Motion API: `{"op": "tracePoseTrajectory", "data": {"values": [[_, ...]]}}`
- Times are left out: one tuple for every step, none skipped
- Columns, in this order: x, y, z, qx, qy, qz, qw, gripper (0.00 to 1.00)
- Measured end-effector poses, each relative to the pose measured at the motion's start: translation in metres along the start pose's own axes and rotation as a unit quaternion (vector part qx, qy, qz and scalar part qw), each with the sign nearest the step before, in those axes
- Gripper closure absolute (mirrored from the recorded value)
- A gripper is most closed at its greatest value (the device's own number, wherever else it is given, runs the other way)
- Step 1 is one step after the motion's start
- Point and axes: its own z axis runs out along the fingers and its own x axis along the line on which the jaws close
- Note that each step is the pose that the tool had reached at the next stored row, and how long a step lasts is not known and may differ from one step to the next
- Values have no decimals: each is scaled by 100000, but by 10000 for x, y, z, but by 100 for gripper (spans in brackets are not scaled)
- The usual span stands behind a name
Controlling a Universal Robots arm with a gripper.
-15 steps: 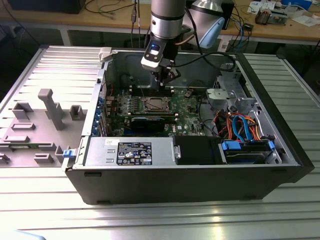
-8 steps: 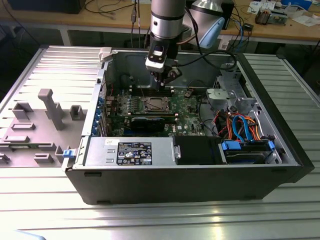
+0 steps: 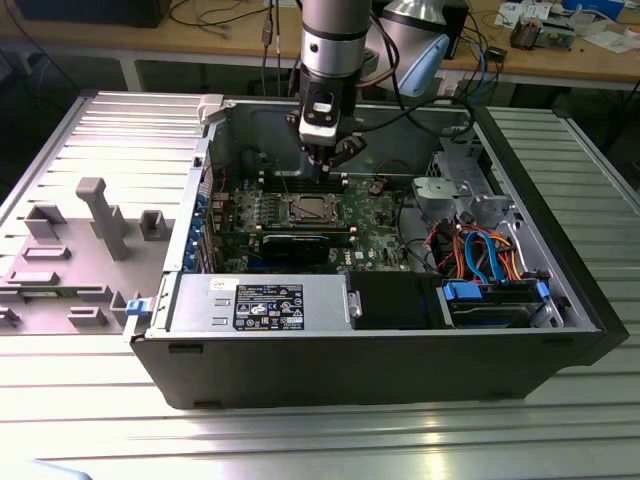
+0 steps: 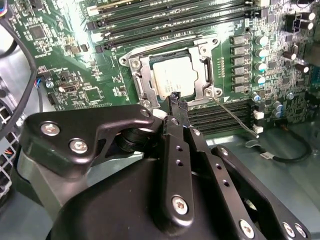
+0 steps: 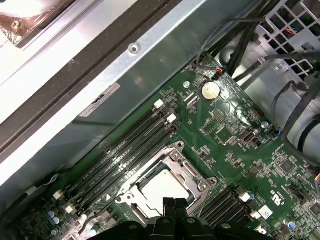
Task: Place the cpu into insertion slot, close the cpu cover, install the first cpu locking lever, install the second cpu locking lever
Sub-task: 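Install the first cpu locking lever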
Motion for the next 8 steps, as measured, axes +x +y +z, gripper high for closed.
{"op": "tracePoseTrajectory", "data": {"values": [[0,0,0,-1,-3,-925,99996,89],[0,0,0,0,-7,-1778,99984,89],[1,1,0,2,-12,-2842,99960,89],[1,1,0,0,-12,-2943,99957,89],[0,1,0,1,-15,-2980,99956,89],[1,1,0,1,-16,-2980,99956,89],[1,1,0,3,-15,-2982,99956,89],[1,1,0,2,-14,-3056,99953,89]]}}
